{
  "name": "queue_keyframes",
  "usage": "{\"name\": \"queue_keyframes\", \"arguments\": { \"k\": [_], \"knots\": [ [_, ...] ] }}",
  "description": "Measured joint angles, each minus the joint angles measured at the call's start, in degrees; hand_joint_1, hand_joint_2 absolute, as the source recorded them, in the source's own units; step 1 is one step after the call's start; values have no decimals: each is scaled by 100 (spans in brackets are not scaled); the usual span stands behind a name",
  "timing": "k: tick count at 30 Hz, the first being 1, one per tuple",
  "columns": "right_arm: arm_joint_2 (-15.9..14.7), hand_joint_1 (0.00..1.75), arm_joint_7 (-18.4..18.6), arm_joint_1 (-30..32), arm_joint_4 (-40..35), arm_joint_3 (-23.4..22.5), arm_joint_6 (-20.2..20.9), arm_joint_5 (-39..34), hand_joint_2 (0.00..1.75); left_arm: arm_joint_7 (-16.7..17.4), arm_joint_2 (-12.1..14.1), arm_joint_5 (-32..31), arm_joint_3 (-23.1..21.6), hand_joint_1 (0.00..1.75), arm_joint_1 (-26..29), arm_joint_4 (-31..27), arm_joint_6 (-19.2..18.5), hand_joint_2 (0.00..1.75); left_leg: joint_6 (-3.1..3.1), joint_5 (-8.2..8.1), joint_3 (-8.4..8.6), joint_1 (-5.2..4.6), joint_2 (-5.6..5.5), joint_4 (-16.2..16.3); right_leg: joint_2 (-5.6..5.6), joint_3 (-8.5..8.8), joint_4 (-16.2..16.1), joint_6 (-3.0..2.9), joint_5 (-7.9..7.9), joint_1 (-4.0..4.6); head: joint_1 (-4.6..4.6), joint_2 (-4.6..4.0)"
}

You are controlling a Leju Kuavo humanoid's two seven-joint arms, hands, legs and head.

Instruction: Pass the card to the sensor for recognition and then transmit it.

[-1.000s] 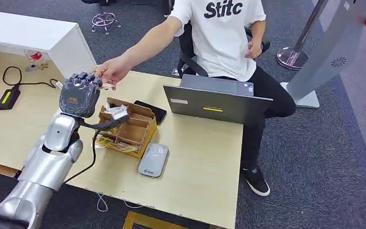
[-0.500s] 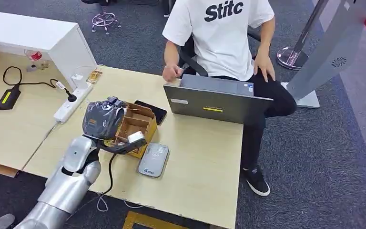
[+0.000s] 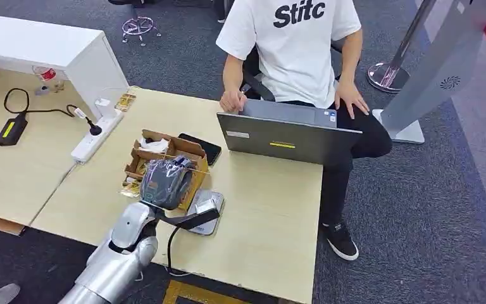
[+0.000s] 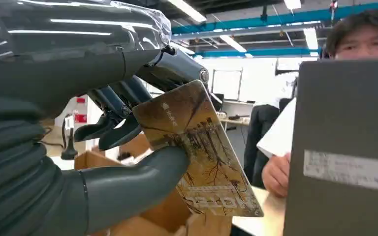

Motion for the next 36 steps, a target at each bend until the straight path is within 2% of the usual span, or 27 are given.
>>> {"name": "queue_keyframes", "arguments": {
  "k": [9, 36],
  "knots": [
    [0, 0, -53, 3, 2, 0, 0, 70, 175, -199, -123, 98, -127, 175, 123, 363, 33, 175, 0, 0, 0, 0, 0, 0, 0, 0, 0, 0, 0, 0, 0, 0],
    [31, 0, -112, 4, 9, 2, 9, 138, 175, -186, -291, 55, -269, 175, 154, 1075, 2, 175, 0, 0, 1, 0, 0, 0, -1, 2, 0, 0, 0, 0, 0, 0]
  ]
}}
